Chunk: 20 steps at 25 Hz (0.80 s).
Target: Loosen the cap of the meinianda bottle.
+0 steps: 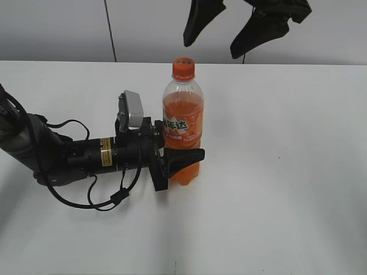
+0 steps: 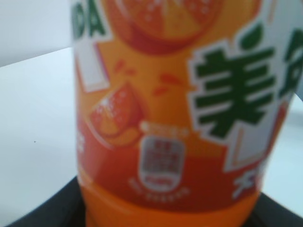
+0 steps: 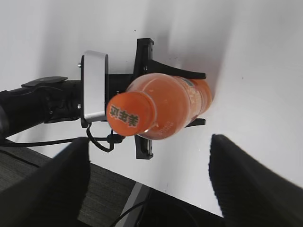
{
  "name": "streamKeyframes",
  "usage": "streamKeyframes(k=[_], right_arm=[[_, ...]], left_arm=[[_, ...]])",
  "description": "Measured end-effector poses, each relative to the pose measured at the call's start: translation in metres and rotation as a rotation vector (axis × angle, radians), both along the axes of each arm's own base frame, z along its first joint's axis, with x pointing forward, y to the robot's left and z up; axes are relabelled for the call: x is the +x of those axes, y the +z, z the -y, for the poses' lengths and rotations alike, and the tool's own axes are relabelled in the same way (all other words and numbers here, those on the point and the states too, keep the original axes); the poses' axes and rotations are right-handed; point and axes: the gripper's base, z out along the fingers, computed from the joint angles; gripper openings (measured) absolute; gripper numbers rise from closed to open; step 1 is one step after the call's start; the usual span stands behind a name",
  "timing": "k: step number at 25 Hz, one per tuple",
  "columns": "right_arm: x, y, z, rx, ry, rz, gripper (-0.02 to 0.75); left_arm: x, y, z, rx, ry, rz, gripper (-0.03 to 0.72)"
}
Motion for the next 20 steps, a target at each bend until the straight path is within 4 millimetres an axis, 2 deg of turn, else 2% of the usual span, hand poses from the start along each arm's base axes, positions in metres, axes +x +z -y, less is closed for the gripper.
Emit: streamKeyframes(k=[8,13,20], right_arm=[[0.007,-0.007,-0.030,0.004,0.052,0.006,0.585],[0.011,-0.023,-0.039,-0.030,0.069,-0.016,0.585],[0.010,-0.028,-0.043,-0.074,0.084,0.003,0.585]], left_arm=[[0.000,0.000,0.000,0.000,0.001,0.000,0.398],[0.000,0.000,0.000,0.000,0.001,0.000,0.398],[0.000,0.000,0.000,-0.001,0.001,0.000,0.398]])
